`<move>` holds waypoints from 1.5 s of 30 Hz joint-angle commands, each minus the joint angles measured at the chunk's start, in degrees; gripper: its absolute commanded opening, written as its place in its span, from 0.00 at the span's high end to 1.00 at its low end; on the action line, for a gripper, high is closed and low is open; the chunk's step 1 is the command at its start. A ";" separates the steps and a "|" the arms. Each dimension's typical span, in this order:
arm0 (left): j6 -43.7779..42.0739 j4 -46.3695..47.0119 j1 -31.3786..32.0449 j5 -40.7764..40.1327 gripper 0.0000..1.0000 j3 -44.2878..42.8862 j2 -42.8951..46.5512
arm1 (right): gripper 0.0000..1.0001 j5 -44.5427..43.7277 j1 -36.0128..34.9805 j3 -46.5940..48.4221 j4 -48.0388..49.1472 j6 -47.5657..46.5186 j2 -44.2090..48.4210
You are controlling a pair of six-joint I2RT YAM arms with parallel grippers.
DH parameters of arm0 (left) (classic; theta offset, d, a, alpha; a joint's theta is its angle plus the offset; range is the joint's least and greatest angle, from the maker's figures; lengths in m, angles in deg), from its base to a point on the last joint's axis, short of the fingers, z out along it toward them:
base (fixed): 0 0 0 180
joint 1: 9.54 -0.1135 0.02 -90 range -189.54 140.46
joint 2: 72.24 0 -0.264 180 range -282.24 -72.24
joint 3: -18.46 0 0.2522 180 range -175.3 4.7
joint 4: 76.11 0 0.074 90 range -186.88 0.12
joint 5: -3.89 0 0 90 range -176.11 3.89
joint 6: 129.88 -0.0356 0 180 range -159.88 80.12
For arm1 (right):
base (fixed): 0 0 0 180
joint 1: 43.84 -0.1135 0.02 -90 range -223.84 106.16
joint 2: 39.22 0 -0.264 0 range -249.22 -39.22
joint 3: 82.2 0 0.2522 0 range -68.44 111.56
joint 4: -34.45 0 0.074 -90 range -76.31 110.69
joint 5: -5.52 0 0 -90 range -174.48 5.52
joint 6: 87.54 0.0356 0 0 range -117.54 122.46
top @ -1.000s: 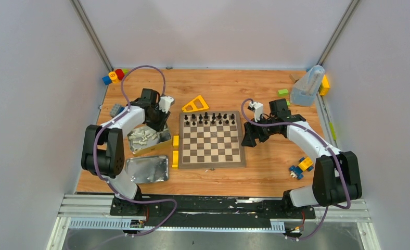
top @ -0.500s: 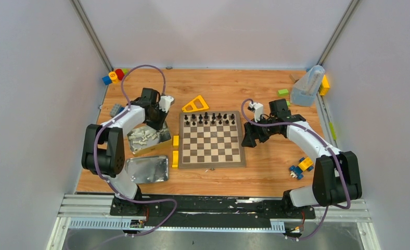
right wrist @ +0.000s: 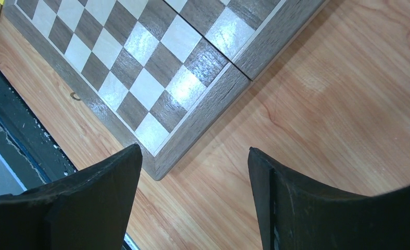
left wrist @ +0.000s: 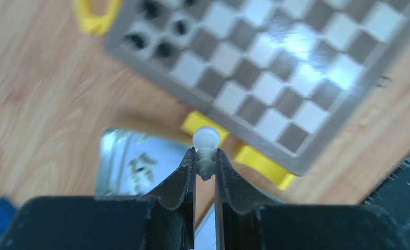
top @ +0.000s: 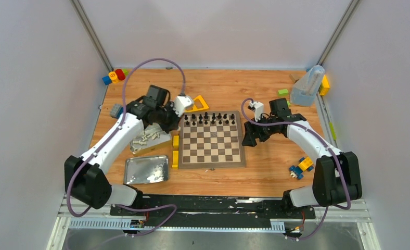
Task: Set up the chess pieces on the board
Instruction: Place the chess piece on the chessboard.
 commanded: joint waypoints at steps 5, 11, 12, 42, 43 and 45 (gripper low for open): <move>-5.44 -5.14 23.48 4.85 0.86 -2.99 -5.10 | 0.25 -3.77 1.81 4.32 0.78 0.03 4.37; -5.13 -4.09 29.93 5.67 0.87 -6.88 -13.29 | 0.25 -3.47 6.66 4.01 0.74 2.37 5.65; -5.14 -3.52 30.29 5.66 0.87 -7.05 -13.91 | 0.25 -3.31 7.42 3.86 0.72 2.42 5.87; -5.50 -0.18 32.06 0.42 0.82 -5.51 -21.91 | 0.25 0.12 10.06 2.22 0.31 1.33 6.37; -5.54 -0.26 32.10 0.39 0.82 -5.45 -21.83 | 0.25 0.19 10.05 2.17 0.24 1.29 6.32; -5.75 -0.28 32.19 0.13 0.80 -5.00 -21.66 | 0.25 0.25 10.07 2.20 0.22 1.28 6.25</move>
